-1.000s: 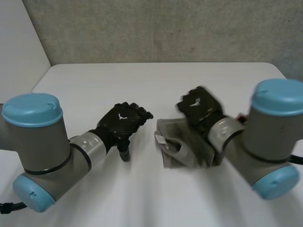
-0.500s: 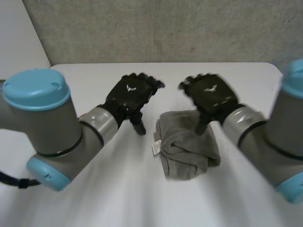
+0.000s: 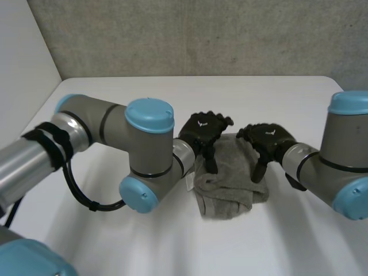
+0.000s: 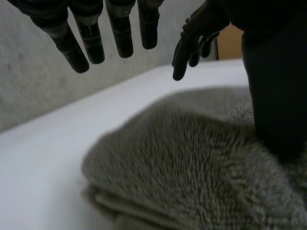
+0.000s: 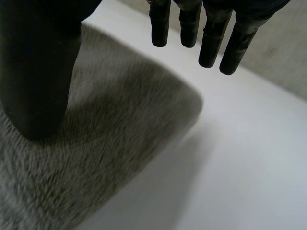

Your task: Fold the towel.

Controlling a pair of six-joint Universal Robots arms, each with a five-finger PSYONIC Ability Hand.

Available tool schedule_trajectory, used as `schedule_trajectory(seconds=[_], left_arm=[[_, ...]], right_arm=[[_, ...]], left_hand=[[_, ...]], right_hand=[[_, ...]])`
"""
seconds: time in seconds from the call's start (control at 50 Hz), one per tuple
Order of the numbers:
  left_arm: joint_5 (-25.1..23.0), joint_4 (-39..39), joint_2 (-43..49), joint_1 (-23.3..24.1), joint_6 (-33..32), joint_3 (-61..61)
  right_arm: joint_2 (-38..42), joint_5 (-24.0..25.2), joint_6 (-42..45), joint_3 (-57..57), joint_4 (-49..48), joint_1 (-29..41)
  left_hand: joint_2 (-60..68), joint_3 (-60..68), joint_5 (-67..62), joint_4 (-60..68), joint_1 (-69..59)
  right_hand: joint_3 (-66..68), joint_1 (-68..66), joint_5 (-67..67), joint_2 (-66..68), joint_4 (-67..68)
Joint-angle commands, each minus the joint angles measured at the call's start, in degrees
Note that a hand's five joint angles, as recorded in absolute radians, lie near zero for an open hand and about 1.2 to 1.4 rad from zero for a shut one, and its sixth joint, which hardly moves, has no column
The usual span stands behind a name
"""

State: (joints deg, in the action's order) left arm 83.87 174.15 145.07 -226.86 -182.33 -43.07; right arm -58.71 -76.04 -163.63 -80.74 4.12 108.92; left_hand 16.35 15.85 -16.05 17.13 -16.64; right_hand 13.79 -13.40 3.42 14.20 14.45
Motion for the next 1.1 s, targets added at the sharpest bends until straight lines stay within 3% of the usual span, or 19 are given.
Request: schedule_trajectory(seconds=[0.02,0.16,0.38,0.56,0.66,0.72,0.76,0.86,0.98,1.1], left_arm=[[2.00,-5.13,2.67,-0.07,-0.05,0.36],[2.97,-6.28,-1.72,-0.16,-0.05,-6.94],[3.94,-1.36,-8.58,0.54,0.39,-17.93],[8.51,-0.04,-18.16,0.72,0.39,-20.48],[10.97,-0.39,-26.68,-2.54,0.30,-22.15],[11.23,-0.57,-32.31,-5.44,0.22,-23.90],[10.88,-0.66,-38.00,-9.46,0.48,-25.56],[10.44,-0.66,-43.72,-14.30,1.18,-27.51],[9.56,-2.42,-44.61,-15.02,2.59,-27.07],[7.80,-7.43,-44.35,-15.19,4.00,-25.49]], right_arm=[[6.05,0.27,0.15,4.71,4.49,-0.03],[6.94,0.36,0.68,5.25,5.64,-0.20],[6.15,0.45,0.59,4.80,5.64,-0.38],[-4.57,-0.25,-0.55,5.42,5.29,-0.29],[-14.66,-1.48,-8.52,6.47,5.02,-0.82],[-16.79,-2.01,-11.10,6.83,5.02,-0.91],[-20.20,-4.11,-14.16,7.53,5.11,-0.91],[-22.41,-9.20,-14.17,7.97,5.72,-2.13],[-22.59,-12.82,-11.89,8.14,5.64,-2.40],[-22.59,-13.26,-11.27,8.50,5.64,-2.40]], left_hand=[[-1.93,-1.43,11.62,-2.71,2.21],[-1.93,-1.43,11.63,-2.71,2.22],[-1.93,-1.43,11.63,-2.71,2.22],[-3.27,-2.77,12.97,-4.06,3.56],[-4.96,-4.46,14.65,-5.74,5.24],[-5.12,-4.62,14.82,-5.91,5.41],[-5.46,-4.96,15.16,-6.24,5.75],[-5.46,-4.96,15.16,-6.24,5.75],[-4.62,-4.12,14.32,-5.40,4.91],[-4.96,-4.46,14.65,-5.74,5.24]], right_hand=[[-3.79,3.40,-3.42,-4.20,-4.45],[-3.79,3.40,-3.42,-4.20,-4.45],[-3.79,3.40,-3.42,-4.20,-4.45],[-3.79,3.40,-3.42,-4.20,-4.45],[-3.79,3.40,-3.42,-4.20,-4.45],[-3.79,3.40,-3.42,-4.20,-4.45],[-3.79,3.40,-3.42,-4.20,-4.45],[-3.79,3.40,-3.42,-4.20,-4.45],[-3.79,3.40,-3.42,-4.20,-4.45],[-3.79,3.40,-3.42,-4.20,-4.45]])
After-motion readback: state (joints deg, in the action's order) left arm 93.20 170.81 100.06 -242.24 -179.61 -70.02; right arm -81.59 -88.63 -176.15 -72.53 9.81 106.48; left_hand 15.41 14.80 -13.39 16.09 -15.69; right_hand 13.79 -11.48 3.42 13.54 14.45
